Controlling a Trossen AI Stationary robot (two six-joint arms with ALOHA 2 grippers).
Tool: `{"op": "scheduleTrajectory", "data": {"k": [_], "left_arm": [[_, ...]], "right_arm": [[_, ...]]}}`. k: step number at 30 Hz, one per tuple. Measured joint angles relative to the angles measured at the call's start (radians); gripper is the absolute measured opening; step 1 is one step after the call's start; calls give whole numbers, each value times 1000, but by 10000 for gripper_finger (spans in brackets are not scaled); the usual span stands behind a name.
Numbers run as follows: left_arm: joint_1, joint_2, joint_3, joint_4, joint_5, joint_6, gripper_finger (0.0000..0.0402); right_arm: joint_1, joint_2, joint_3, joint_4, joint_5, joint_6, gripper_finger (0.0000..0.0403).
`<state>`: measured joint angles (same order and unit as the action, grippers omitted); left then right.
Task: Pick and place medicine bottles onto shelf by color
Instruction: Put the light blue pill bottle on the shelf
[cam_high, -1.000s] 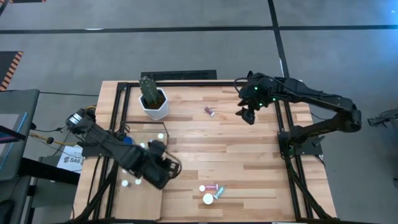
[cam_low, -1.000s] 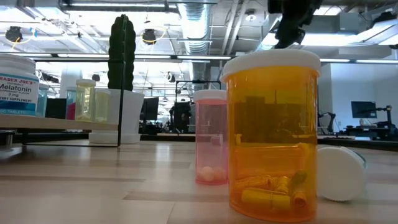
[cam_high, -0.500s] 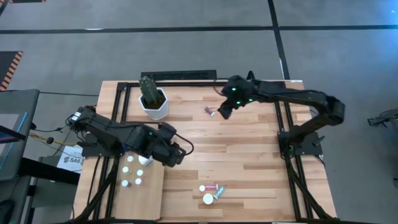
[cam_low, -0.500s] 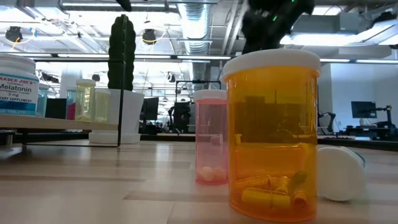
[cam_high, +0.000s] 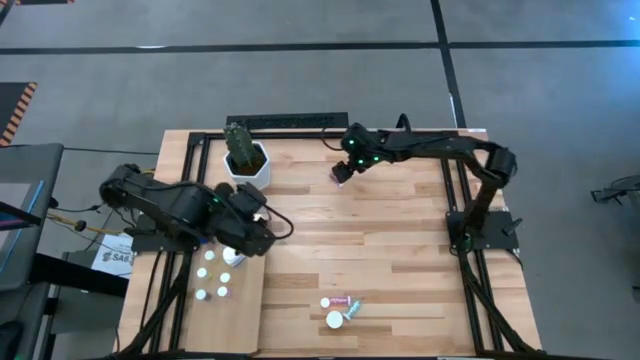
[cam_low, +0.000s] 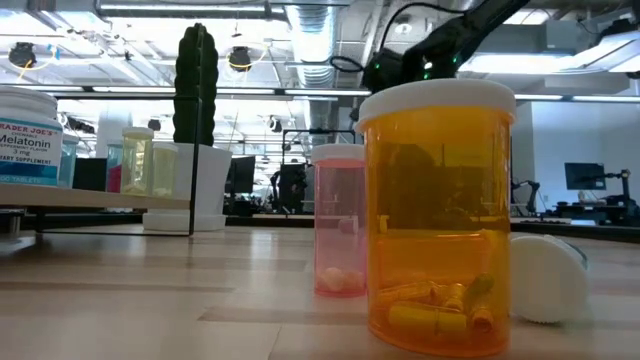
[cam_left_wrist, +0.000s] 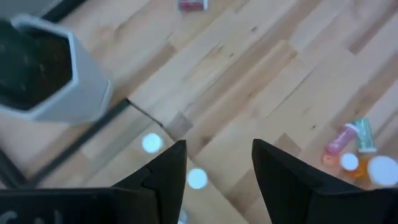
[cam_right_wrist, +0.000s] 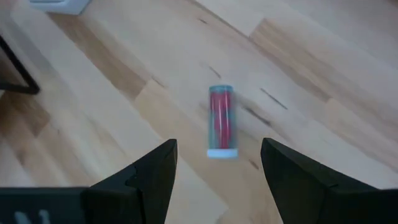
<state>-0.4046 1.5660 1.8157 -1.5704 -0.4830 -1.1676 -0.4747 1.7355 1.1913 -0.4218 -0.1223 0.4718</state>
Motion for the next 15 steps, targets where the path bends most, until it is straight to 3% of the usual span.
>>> {"op": "scheduleTrajectory", "data": {"k": [6,15], "left_arm": [[2,-91,-8,-1,-69,102,169],[2,-183,-8,-1,-205,95,169]], "right_arm": [[11,83,1,103,0,1,255],[6,200,83,95,26,-74,255]]}}
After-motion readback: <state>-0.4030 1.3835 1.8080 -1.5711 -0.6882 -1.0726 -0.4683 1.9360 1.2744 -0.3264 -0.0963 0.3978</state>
